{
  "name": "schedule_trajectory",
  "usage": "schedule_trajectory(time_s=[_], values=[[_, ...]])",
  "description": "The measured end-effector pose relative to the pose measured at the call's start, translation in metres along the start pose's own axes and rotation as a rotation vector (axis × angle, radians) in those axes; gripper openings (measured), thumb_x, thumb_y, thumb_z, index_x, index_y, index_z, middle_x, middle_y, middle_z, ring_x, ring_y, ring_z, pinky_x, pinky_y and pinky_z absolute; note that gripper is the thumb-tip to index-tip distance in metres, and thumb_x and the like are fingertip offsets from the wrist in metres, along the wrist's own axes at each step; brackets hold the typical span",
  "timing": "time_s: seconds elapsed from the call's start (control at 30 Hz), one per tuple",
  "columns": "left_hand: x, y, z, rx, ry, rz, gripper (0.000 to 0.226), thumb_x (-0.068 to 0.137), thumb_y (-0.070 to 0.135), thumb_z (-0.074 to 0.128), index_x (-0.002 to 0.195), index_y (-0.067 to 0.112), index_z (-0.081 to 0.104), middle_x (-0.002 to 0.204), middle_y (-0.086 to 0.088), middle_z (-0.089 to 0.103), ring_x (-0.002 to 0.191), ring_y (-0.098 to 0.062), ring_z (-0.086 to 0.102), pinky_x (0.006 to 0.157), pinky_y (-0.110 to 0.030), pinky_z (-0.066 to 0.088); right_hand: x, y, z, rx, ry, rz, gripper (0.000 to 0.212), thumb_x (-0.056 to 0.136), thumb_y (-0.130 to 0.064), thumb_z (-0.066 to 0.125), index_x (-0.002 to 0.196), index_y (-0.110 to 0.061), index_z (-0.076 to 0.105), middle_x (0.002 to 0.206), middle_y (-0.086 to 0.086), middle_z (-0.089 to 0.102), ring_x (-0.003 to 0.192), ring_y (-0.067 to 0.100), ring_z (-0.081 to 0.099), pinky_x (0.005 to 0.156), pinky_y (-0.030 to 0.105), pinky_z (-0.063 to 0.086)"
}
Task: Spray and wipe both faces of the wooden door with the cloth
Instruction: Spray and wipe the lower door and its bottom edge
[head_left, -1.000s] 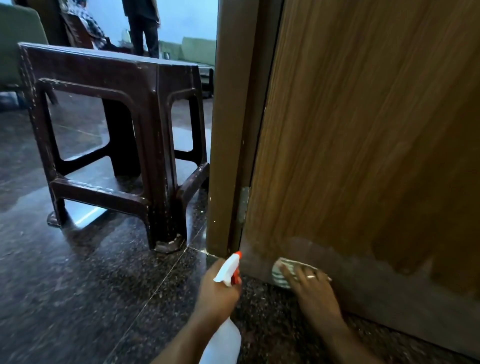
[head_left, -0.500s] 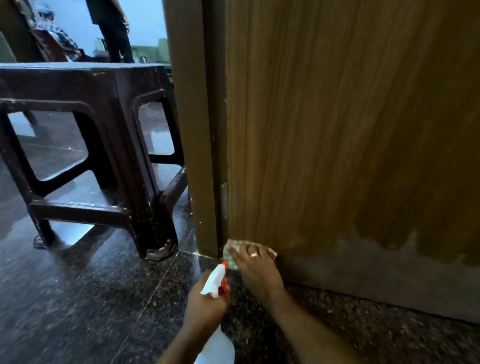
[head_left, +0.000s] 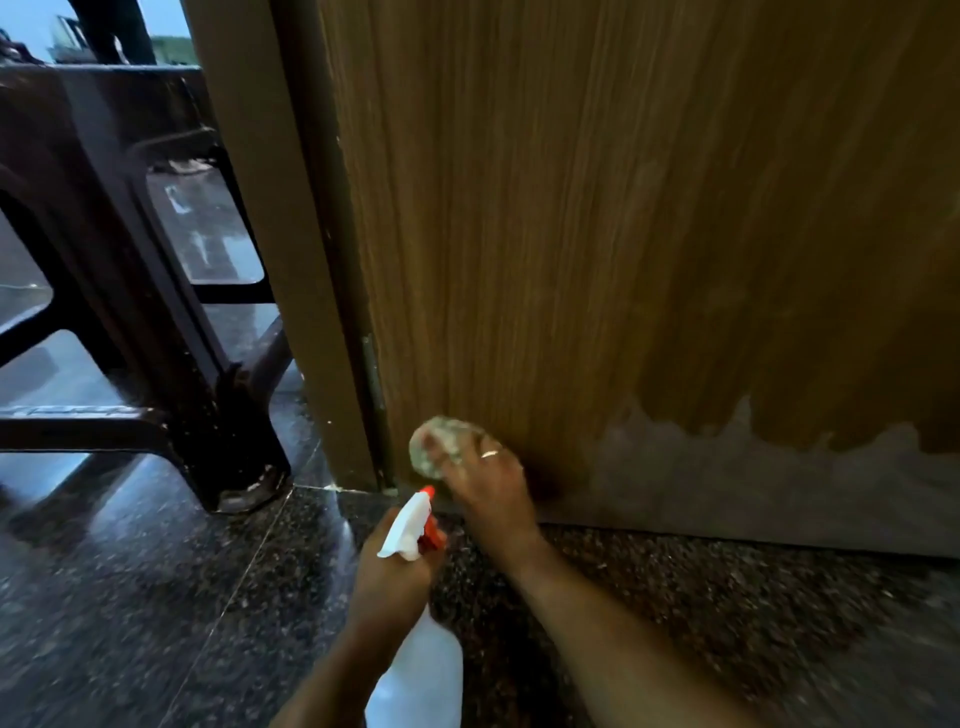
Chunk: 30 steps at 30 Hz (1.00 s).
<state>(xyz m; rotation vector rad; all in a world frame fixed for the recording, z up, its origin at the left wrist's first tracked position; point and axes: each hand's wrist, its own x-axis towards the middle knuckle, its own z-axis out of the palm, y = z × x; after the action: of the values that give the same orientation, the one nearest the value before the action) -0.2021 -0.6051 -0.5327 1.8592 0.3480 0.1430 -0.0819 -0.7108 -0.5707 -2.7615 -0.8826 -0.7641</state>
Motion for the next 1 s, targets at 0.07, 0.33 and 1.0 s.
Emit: schedule_trajectory(time_s=[0.07,0.33,1.0], values=[[0.002,-0.001,-0.007,-0.017,0.016,-0.012,0.047,0.086,-0.002,0.055,0.117,0.033,0.051,0.1,-0.001,0.065,0.096,-0.02,0.06,0.092,-0.037,0.047,-0.024,0.0,0.029,-0.045,-0.2,-0.191,0.056,0.087,-0.015,0.053,0.141,-0.027,0.049,0.122,0.003,0.06,0.097,0.025,0.062,0.077,0.037,0.054],[0.007,-0.014,-0.019,0.027,0.051,-0.033,0.056,0.079,-0.009,0.055,0.124,0.024,0.059,0.091,-0.007,0.066,0.086,-0.018,0.062,0.074,-0.024,0.047,-0.061,0.058,0.023,-0.166,-0.173,-0.206,0.064,0.083,-0.017,0.044,0.145,-0.033,0.043,0.111,0.004,0.062,0.084,0.027,0.061,0.059,0.036,0.051],[0.003,-0.005,0.01,0.031,-0.019,-0.015,0.057,0.084,-0.006,0.055,0.131,0.026,0.051,0.107,-0.007,0.065,0.102,-0.02,0.06,0.096,-0.037,0.048,-0.112,0.097,0.004,-0.009,-0.225,0.084,0.086,0.072,-0.013,0.076,0.144,-0.041,0.04,0.117,0.0,0.058,0.089,0.024,0.065,0.068,0.035,0.056]])
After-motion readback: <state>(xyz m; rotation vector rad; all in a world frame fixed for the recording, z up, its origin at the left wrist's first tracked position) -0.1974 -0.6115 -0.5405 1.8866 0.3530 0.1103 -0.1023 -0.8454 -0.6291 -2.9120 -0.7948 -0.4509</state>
